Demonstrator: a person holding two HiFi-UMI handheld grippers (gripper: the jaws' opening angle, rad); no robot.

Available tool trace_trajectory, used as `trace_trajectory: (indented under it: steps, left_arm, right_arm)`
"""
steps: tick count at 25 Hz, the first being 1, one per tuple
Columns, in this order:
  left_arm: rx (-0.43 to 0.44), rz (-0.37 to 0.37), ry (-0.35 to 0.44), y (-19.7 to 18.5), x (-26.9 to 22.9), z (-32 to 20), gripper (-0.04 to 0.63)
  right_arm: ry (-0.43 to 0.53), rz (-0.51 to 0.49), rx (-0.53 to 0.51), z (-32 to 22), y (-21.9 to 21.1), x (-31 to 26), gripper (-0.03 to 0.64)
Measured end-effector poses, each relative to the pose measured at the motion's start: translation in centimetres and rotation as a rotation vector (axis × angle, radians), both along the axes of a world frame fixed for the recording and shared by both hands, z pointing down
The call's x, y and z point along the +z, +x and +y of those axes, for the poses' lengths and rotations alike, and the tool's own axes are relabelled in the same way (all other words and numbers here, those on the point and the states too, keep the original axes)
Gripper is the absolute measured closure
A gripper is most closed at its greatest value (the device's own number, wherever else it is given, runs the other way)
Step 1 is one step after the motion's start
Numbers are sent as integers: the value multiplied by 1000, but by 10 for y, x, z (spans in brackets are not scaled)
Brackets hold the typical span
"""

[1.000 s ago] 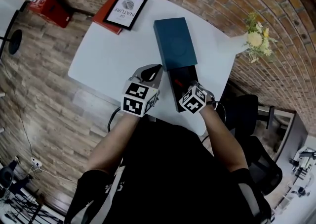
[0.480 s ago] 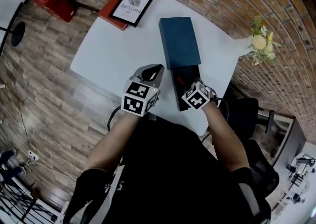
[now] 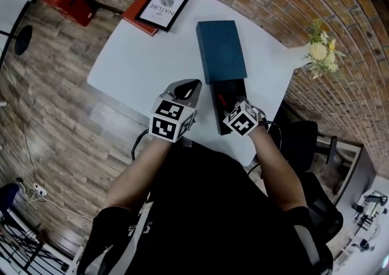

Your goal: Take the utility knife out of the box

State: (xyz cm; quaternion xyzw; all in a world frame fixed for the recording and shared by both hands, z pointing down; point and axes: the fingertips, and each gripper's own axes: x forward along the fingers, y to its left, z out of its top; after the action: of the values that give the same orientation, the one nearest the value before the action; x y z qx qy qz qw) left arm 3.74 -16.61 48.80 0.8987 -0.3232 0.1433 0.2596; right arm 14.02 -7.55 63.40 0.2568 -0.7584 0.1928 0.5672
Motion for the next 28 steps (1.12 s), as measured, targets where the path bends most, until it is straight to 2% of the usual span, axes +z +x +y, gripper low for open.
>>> trace_trajectory:
  steps: [8, 13, 23, 24, 25, 28]
  left_arm:
    - [9, -1, -7, 2, 2, 5, 588]
    - [12, -3, -12, 4, 3, 6, 589]
    - [23, -5, -13, 6, 1, 13, 588]
    - [24, -7, -15, 6, 1, 14, 588]
    - [24, -8, -16, 6, 2, 15, 588]
    - [23, -13, -19, 3, 3, 19, 588]
  right_arm:
    - [-27, 33, -10, 12, 2, 14, 515]
    - [-32, 3, 9, 12, 2, 15, 532]
    - [9, -8, -28, 15, 0, 13, 563]
    - [14, -9, -26, 14, 0, 12, 571]
    - [19, -7, -23, 14, 1, 12, 618]
    - [23, 5, -29, 14, 3, 12, 617]
